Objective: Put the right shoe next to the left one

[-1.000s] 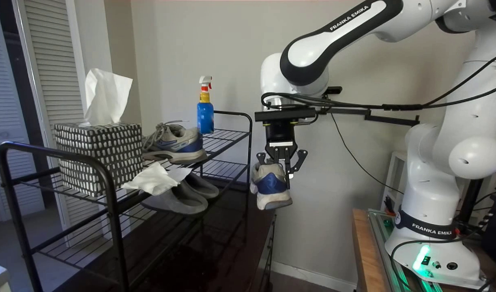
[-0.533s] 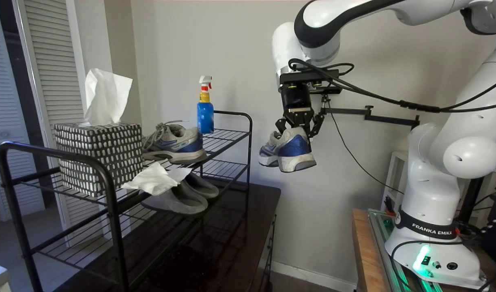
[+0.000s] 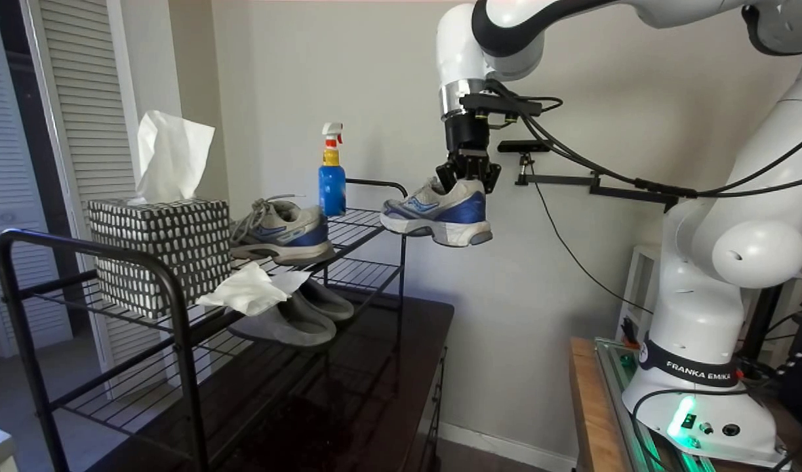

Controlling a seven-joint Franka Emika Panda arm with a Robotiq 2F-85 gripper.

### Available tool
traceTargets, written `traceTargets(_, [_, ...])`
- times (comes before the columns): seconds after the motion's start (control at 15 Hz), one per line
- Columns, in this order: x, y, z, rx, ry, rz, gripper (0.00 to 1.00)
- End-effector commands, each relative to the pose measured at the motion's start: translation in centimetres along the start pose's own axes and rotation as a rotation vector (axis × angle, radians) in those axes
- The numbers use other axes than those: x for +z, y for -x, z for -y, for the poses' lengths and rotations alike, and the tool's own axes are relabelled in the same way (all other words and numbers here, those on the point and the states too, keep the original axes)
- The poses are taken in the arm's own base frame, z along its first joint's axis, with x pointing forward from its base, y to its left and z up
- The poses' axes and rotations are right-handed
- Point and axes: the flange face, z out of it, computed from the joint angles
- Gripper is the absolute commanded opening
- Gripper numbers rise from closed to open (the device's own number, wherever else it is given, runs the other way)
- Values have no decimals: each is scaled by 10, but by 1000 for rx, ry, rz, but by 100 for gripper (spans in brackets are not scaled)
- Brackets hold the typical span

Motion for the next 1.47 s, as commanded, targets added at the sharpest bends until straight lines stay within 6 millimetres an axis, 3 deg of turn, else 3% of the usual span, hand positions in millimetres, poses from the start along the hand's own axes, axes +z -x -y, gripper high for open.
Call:
traceTargets(0.0, [-21,-22,20,-179,-77,-39,4])
traceTargets(0.07, [-23,-29,24,-153,-117,-14,4])
traceTargets(0.13, [-10,-14,13,-122,-55,-30,16])
traceTargets(0.33, [-13,-25,21,-136,-80,-15,16])
traceTargets(0.4, [-12,-27,22,-137,-80,-13,4])
traceTargets(0.93, [-43,-54,18,-479,28,-119,4])
traceTargets(1.4, [-51,-104,71,-478,56,-129,4])
